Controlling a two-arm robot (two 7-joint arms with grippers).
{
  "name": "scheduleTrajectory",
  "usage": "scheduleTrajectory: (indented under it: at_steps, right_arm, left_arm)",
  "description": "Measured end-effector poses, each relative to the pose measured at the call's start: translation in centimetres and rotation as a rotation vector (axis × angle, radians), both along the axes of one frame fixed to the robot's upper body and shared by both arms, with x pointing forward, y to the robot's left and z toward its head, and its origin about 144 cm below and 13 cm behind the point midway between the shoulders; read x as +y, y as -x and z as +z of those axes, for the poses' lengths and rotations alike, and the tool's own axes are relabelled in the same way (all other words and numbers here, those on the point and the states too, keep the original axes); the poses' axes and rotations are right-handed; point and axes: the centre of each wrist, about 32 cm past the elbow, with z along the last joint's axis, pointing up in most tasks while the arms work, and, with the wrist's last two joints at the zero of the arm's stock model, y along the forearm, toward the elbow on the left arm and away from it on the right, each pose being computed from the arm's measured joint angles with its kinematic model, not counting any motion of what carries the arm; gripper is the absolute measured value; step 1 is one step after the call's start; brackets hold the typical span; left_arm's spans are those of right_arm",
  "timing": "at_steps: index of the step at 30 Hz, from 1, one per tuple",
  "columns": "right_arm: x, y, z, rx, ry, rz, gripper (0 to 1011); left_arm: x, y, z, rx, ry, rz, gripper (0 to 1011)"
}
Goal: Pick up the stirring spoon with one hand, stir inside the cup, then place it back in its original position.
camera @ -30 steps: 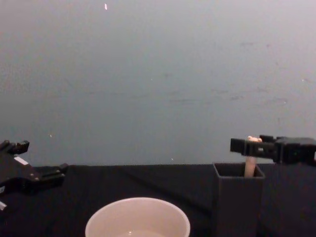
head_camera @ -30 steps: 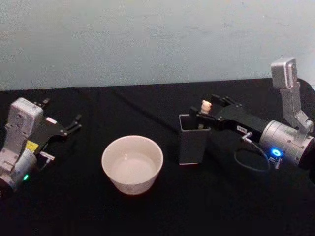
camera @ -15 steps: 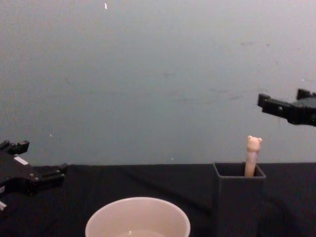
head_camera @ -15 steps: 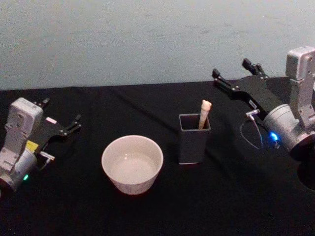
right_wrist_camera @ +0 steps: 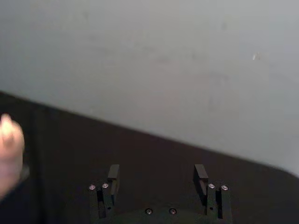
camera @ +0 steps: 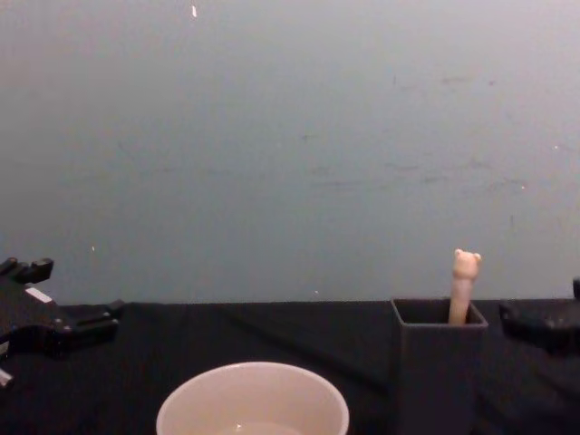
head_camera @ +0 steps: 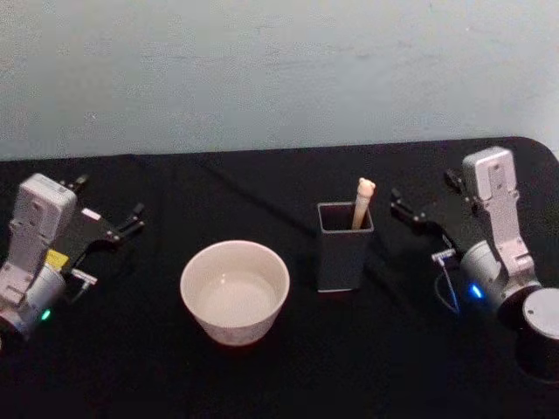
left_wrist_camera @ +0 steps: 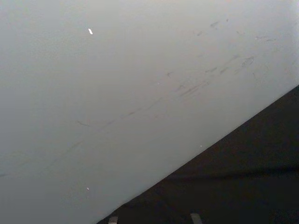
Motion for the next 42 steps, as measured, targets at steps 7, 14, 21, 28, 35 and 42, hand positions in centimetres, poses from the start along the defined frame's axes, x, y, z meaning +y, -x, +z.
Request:
scheduleTrajectory:
  at_steps: [7, 14, 21, 28, 35, 42]
  right_arm:
    - [-0.20, 0.32, -0.99, 0.051, 0.009, -0.006, 1002]
    - [-0.20, 0.32, -0.95, 0.050, 0.009, -0.004, 1002]
    - [-0.18, 0.27, -0.80, 0.044, 0.008, -0.002, 1002]
    - [-0.17, 0.26, -0.75, 0.041, 0.007, -0.001, 1002]
    - [-0.17, 0.24, -0.69, 0.039, 0.006, 0.000, 1002]
    - [-0.18, 0.22, -0.65, 0.037, 0.005, 0.000, 1002]
  left_arm:
    - [0.00, 0.00, 0.00, 0.000, 0.000, 0.000, 1001]
    - [0.00, 0.00, 0.00, 0.000, 0.000, 0.000, 1001]
    - [0.00, 0.00, 0.00, 0.000, 0.000, 0.000, 1001]
    - [0.00, 0.00, 0.00, 0.000, 0.000, 0.000, 1001]
    - [0.00, 0.00, 0.00, 0.000, 0.000, 0.000, 1001]
    - [0.00, 0.00, 0.00, 0.000, 0.000, 0.000, 1001]
